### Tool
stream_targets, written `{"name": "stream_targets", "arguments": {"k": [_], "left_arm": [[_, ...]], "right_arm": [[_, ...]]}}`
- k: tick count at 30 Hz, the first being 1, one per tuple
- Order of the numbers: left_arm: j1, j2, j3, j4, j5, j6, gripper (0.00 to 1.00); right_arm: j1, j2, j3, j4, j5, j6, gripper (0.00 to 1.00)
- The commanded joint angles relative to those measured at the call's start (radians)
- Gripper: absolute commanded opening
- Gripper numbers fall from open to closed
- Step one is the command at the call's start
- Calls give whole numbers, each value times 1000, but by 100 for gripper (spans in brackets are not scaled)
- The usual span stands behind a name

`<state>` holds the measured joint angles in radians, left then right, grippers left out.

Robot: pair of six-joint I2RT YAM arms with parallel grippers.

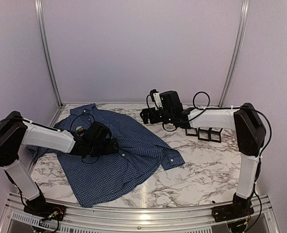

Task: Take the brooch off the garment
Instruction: Smooth out the flattened clothing at the center of the board.

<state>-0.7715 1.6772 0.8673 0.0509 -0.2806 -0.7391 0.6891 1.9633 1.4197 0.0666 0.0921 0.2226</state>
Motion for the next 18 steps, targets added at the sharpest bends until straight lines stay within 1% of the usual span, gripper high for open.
{"name": "stream_targets", "arguments": {"k": [1, 11, 18], "left_arm": [[-12, 4, -52, 4, 18, -57, 99], [-54, -70, -158, -34, -9, -128, 99], [-57, -149, -252, -48, -23, -170, 99]], "right_arm": [[-1, 25, 47, 1, -11, -12, 99], [0, 47, 48, -1, 1, -11, 98], [3, 45, 50, -8, -2, -8, 98]]}}
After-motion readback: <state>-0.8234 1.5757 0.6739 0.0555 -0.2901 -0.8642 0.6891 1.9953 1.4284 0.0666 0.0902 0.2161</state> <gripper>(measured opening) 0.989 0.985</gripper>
